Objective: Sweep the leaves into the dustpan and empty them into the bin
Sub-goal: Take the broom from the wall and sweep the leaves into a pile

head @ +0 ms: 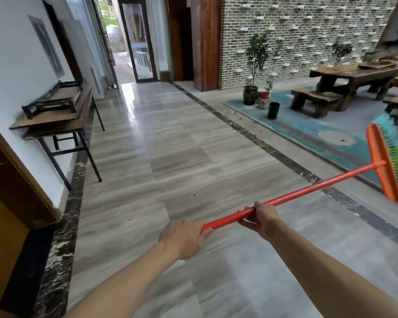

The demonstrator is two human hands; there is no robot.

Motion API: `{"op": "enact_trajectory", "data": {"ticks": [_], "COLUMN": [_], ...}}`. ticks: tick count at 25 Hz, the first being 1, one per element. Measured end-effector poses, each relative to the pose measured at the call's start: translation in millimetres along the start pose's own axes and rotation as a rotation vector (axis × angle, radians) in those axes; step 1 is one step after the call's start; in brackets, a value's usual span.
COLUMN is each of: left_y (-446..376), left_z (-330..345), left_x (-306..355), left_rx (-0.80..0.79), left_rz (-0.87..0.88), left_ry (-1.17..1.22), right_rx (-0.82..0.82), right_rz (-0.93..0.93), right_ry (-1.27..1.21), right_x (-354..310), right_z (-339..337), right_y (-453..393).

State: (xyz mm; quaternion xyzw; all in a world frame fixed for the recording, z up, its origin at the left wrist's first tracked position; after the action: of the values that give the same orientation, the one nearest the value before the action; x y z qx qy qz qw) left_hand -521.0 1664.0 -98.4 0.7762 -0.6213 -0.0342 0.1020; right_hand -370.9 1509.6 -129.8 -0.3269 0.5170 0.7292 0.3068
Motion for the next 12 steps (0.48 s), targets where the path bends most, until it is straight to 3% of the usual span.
{"op": "enact_trajectory", "data": {"ticks": [7,12], "left_y": [-190.5,-340.7], "left_z": [-17.1,-65.1], "left_x": [-33.8,-38.9], "left_rx": [0.061,0.117], "left_rz": [0.039,0.038], "left_ry": [-0.035,-0.058], "right_rx": [0.0,-0.013], "right_rz": [0.021,0.005], "right_ry": [0.038,0.047], "right_x": [-78.3,-176.5], "right_z": [21.4,43.3], "right_y": [-179.5,-302.7]}}
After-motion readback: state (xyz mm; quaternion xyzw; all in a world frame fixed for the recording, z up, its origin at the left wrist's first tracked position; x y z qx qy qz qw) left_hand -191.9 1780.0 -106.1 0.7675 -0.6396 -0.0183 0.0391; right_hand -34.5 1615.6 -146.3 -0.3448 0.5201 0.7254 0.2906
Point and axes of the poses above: each hand's wrist, its own y-axis away from the middle knuckle, its own z-axis out of the palm, x = y × z, the point moved 5 cm from there along -y, towards the middle knuckle, and after that the axes turned 3 degrees about -x, right-handed, at the moved point
